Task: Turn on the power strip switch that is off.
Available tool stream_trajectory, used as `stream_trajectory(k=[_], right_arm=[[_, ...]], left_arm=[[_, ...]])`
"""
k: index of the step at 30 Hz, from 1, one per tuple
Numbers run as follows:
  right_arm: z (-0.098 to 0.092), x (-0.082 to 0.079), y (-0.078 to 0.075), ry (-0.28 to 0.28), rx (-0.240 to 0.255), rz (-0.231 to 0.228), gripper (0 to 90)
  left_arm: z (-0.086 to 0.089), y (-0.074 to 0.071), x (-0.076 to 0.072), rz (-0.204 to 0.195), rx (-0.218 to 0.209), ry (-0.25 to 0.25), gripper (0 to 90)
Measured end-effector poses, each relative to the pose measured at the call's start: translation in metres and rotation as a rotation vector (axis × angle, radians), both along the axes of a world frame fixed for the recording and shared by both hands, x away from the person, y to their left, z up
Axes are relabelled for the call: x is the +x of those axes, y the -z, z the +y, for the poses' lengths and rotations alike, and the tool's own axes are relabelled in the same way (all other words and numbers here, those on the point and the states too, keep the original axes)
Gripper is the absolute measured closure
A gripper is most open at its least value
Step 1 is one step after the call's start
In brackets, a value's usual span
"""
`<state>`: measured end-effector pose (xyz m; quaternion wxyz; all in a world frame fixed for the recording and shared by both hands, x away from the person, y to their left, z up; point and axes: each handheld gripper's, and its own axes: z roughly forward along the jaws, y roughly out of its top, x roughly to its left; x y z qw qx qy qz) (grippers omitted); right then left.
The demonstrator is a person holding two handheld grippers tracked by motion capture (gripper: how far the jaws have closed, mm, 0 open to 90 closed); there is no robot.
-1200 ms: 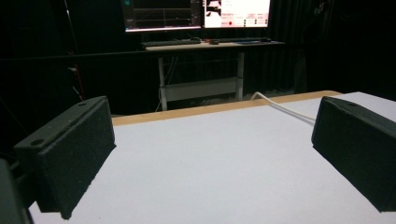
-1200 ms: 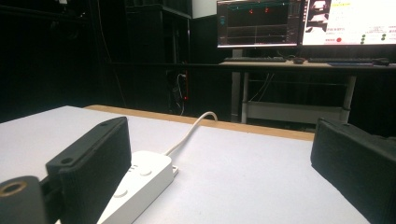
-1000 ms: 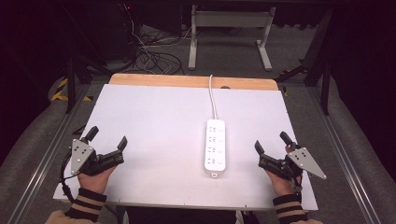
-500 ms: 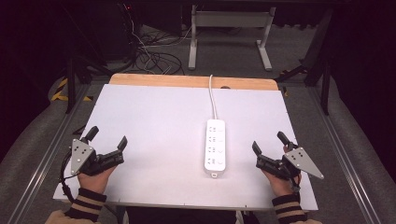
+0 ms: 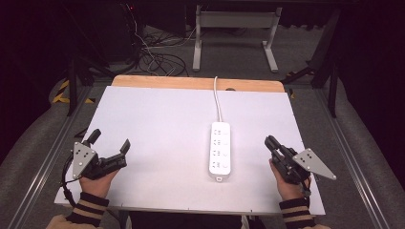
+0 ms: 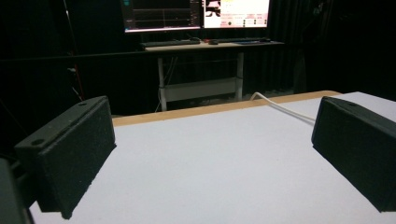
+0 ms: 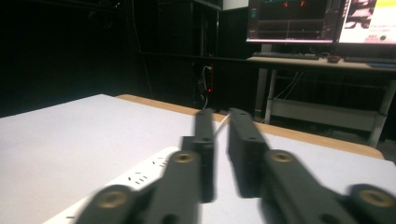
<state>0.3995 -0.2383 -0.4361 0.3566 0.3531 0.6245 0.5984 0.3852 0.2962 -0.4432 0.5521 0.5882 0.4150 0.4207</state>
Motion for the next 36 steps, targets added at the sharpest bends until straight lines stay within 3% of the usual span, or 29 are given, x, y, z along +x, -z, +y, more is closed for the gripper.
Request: stream_trajectory(k=[3,10,17,18,22,26,27,29,30,36], right_arm=[[0.003,0.001,-0.011,0.001,0.010,0.018,90.0],[0.021,0.003,-0.045,-0.029,-0.094,0.052,90.0],[0.037,0.012,-0.074,-0.081,-0.131,0.088,90.0],[0.044,0.016,-0.082,-0.099,-0.151,0.126,90.0],[0.061,0.025,-0.095,-0.143,-0.172,0.174,90.0],[0.074,0.035,-0.097,-0.156,-0.182,0.214,90.0],[0.083,0.047,-0.091,-0.149,-0.211,0.283,90.0],[0.089,0.064,-0.081,-0.138,-0.273,0.348,90.0],[0.093,0.072,-0.077,-0.131,-0.279,0.378,90.0],[0.104,0.105,-0.059,-0.109,-0.315,0.463,90.0]], left_arm=[[0.000,0.000,0.000,0.002,0.000,-0.001,0.2],[-0.001,0.001,0.001,0.007,0.005,-0.002,0.3],[-0.001,0.001,0.001,0.006,0.012,-0.001,0.3],[-0.001,0.001,0.001,0.007,0.013,-0.001,0.3],[-0.002,0.001,0.002,0.010,0.012,0.001,0.3],[-0.003,0.002,0.003,0.011,0.019,0.005,0.3],[-0.003,0.002,0.003,0.012,0.020,0.004,0.3],[-0.004,0.002,0.004,0.013,0.021,0.008,0.3],[-0.004,0.002,0.003,0.013,0.020,0.008,0.3],[-0.004,0.002,0.004,0.012,0.026,0.010,0.4]])
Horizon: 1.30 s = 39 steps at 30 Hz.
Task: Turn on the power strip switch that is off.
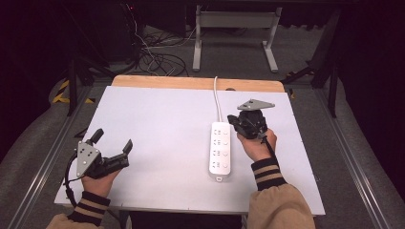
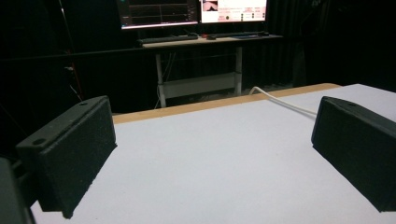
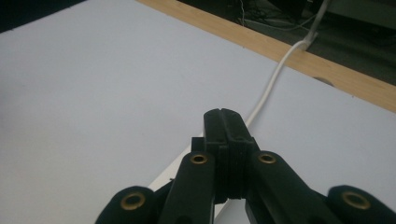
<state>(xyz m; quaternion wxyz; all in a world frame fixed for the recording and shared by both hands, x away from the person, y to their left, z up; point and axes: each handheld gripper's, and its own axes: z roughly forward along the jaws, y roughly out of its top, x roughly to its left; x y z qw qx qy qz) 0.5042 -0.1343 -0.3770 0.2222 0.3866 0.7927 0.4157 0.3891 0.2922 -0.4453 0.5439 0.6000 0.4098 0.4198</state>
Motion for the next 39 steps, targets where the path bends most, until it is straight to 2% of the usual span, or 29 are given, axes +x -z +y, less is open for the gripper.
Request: stream_trajectory(k=[7,11,14,15,17,21,25,31,36,39], right_arm=[[0.002,0.020,0.015,0.021,-0.035,0.075,90.0],[0.009,0.029,0.027,0.014,-0.088,0.131,90.0],[0.017,0.035,0.038,0.013,-0.145,0.159,90.0],[0.017,0.035,0.038,0.013,-0.145,0.159,90.0],[0.022,0.040,0.049,0.015,-0.184,0.180,90.0],[0.023,0.042,0.053,0.020,-0.182,0.182,90.0],[0.023,0.045,0.058,0.034,-0.201,0.204,90.0],[0.022,0.046,0.061,0.033,-0.187,0.210,90.0],[0.023,0.047,0.064,0.033,-0.198,0.216,90.0],[0.023,0.047,0.067,0.035,-0.182,0.216,90.0]], left_arm=[[-0.001,0.000,0.001,0.004,-0.006,0.009,0.4],[-0.001,0.000,0.001,0.011,0.001,0.010,0.4],[-0.001,0.000,0.000,0.010,0.001,0.011,0.4],[-0.001,0.000,0.000,0.011,0.000,0.012,0.4],[-0.001,0.000,0.000,0.011,0.001,0.010,0.4],[0.000,0.000,-0.001,0.009,0.000,0.013,0.4],[0.000,0.000,-0.002,0.009,0.002,0.013,0.5],[0.000,0.000,-0.001,0.012,0.007,0.014,0.5],[0.000,0.000,-0.002,0.010,0.006,0.015,0.5],[0.000,0.000,-0.001,0.014,0.005,0.016,0.5]])
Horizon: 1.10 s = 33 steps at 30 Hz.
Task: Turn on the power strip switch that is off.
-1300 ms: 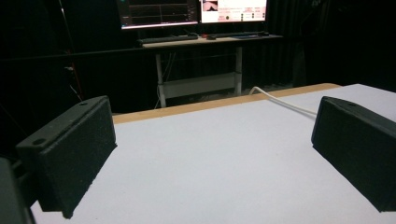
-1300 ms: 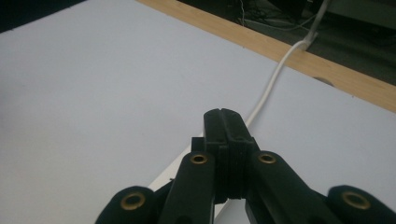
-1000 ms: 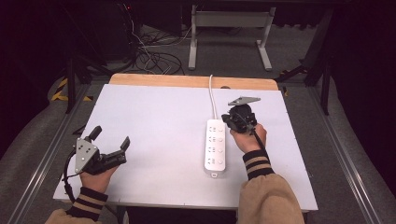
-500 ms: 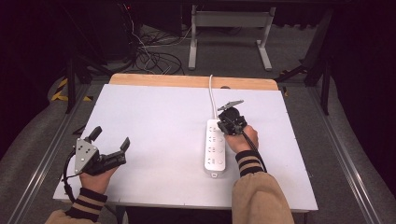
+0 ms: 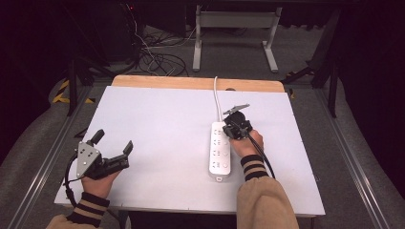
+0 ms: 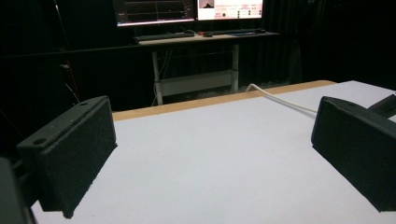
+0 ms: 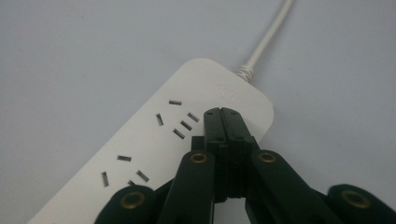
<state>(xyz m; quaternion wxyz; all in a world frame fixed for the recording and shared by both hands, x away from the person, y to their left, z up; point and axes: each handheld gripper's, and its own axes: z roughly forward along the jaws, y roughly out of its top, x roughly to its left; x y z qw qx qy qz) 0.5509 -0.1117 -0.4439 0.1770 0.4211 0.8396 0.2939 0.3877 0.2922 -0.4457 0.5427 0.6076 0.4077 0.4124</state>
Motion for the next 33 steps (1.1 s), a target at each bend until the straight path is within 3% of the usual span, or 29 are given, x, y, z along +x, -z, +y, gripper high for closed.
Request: stream_trajectory(k=[9,33], right_arm=[[0.0021,-0.0017,0.0009,0.006,-0.017,-0.014,90.0],[0.0015,-0.0026,0.0033,0.023,-0.002,-0.014,90.0]], left_arm=[[-0.0004,-0.0001,-0.0005,-0.003,-0.001,-0.003,0.6],[-0.0006,0.0001,-0.0004,0.002,0.003,0.001,0.6]])
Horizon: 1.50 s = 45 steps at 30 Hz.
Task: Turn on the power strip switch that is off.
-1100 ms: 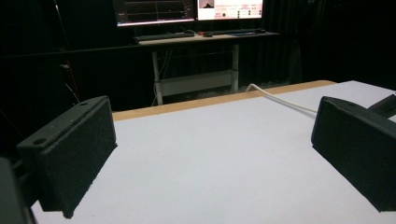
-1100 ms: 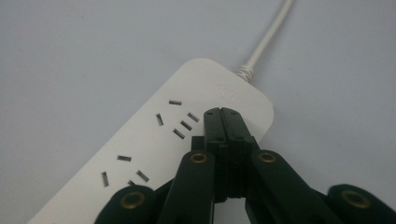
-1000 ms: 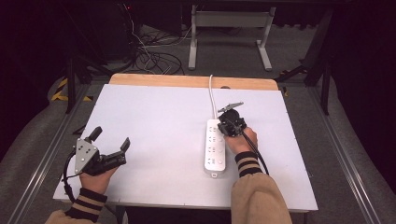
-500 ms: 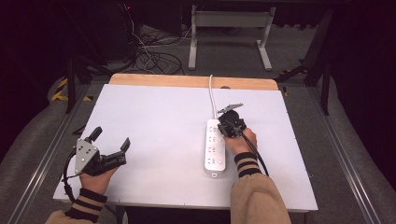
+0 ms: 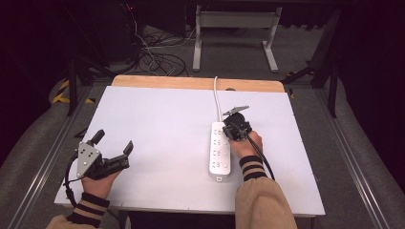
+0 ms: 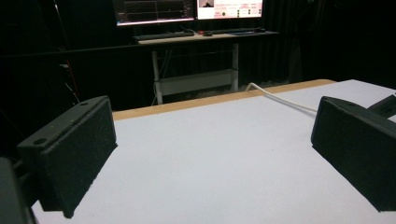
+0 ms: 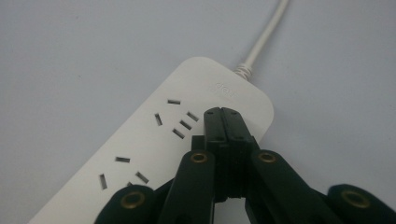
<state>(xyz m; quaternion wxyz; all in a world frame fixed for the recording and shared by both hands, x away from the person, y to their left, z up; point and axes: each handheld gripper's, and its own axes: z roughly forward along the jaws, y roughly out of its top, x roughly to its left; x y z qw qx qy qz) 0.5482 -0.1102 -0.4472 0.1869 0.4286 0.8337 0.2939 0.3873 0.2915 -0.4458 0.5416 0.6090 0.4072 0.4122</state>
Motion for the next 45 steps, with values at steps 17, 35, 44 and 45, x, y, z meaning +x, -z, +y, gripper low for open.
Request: stream_trajectory(k=[17,35,44,45], right_arm=[[-0.0007,-0.0002,0.0006,0.008,0.011,0.002,90.0],[-0.0007,-0.0002,0.0013,0.019,0.019,0.003,90.0],[-0.0028,0.0005,0.0031,0.038,0.048,0.018,90.0],[-0.0033,0.0001,0.0042,0.043,0.054,0.017,90.0]], left_arm=[[-0.0005,0.0000,-0.0005,-0.001,0.003,0.002,0.7],[-0.0009,0.0002,-0.0001,0.004,0.001,0.006,0.8],[-0.0009,0.0005,-0.0001,0.005,0.005,0.006,0.8],[-0.0009,0.0004,-0.0002,0.005,0.004,0.006,0.8]])
